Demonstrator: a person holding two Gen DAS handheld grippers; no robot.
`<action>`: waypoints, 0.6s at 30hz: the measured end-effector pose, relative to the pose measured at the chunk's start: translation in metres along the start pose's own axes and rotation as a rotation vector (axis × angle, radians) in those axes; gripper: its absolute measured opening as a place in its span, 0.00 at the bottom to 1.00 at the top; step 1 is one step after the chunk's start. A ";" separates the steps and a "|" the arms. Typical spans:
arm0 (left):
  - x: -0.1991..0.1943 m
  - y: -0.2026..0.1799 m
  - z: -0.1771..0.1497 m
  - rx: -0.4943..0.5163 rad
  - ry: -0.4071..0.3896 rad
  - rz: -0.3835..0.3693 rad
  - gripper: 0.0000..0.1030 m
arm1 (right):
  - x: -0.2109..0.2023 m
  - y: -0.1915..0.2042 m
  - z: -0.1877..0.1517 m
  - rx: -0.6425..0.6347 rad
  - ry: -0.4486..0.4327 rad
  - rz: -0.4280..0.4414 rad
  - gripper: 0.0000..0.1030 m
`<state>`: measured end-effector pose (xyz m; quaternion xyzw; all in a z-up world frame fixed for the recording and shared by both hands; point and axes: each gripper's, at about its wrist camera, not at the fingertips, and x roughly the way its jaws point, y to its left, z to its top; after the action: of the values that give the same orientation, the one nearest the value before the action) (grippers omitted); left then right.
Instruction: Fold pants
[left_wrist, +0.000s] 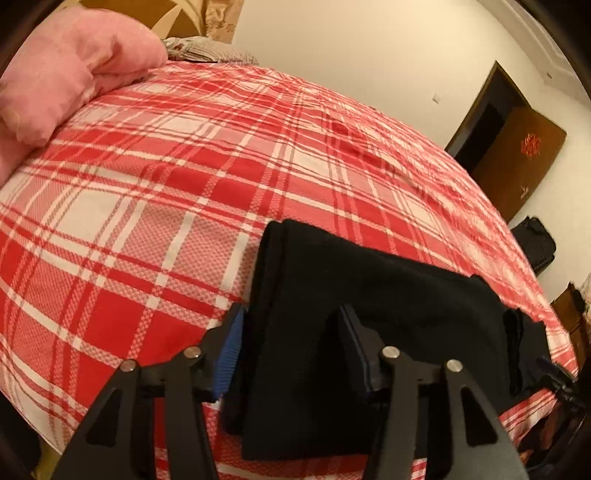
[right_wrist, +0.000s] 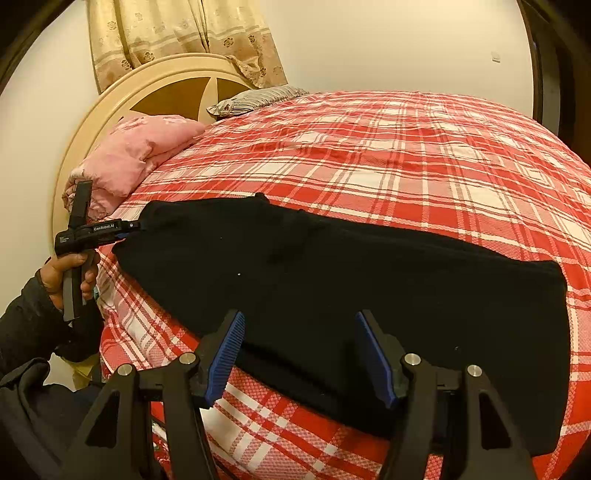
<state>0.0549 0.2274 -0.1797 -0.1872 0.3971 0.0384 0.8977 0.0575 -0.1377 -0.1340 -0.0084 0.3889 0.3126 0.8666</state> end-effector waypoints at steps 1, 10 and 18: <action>0.000 -0.002 0.000 0.014 0.003 0.001 0.51 | 0.000 0.000 0.000 0.003 -0.001 0.002 0.62; -0.036 -0.030 0.013 0.054 0.028 -0.099 0.19 | -0.017 -0.010 0.006 0.024 -0.054 -0.028 0.62; -0.074 -0.095 0.028 0.099 -0.001 -0.292 0.19 | -0.038 -0.032 0.016 0.094 -0.100 -0.093 0.62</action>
<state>0.0443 0.1550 -0.0793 -0.1985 0.3669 -0.1120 0.9019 0.0666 -0.1801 -0.1044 0.0299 0.3584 0.2536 0.8980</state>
